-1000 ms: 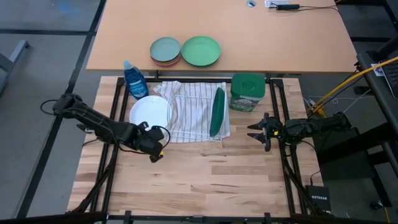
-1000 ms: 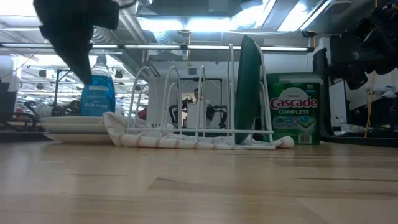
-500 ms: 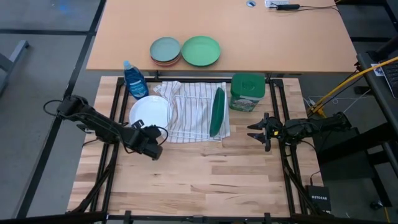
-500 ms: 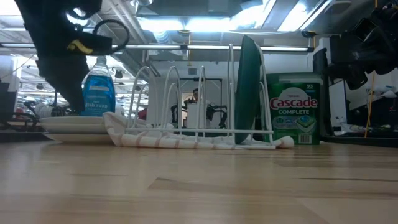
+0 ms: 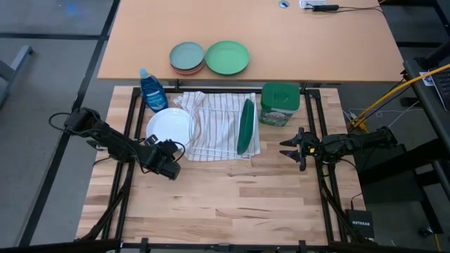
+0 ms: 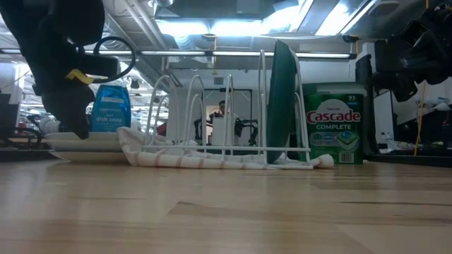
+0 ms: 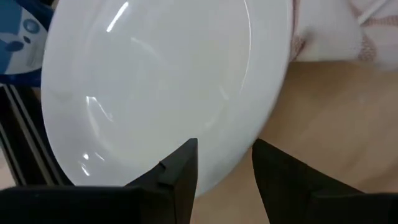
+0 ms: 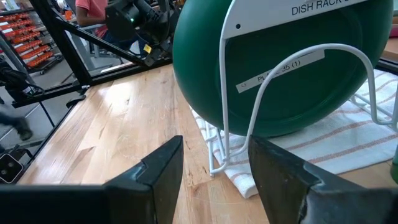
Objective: Sort dishes
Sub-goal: Put the white plate into the dish rack
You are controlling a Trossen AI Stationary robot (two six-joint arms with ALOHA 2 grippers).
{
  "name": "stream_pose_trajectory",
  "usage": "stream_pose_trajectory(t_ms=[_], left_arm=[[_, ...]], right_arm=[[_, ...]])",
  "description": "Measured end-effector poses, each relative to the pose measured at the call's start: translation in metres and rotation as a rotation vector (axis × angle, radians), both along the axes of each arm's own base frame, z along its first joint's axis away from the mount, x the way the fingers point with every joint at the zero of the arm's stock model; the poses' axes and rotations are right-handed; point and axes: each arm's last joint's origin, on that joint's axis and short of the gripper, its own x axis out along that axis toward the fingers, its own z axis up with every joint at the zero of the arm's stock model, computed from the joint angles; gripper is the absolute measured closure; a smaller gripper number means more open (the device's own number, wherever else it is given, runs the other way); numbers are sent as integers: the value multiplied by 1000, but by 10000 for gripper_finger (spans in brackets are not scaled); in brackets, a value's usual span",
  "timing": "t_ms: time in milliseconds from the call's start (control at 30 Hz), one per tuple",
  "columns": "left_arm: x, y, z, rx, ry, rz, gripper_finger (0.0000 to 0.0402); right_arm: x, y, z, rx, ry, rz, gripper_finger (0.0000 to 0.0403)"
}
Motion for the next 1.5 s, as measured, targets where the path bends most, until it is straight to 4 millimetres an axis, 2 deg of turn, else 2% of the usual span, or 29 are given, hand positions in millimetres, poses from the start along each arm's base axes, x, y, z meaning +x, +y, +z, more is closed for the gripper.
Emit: stream_pose_trajectory(t_ms=[600,800,1033,1300,1500], left_arm=[[2,2,-1,64,87,-166,260],[6,10,-2,68,116,-197,260],[11,21,-13,86,110,-255,260],[12,29,-15,70,125,-232,261],[11,32,-17,20,159,-244,296]], right_arm=[[0,0,0,0,0,0,217],[0,0,0,0,0,0,217],[0,0,0,0,0,0,217],[0,0,0,0,0,0,217],[0,0,0,0,0,0,217]])
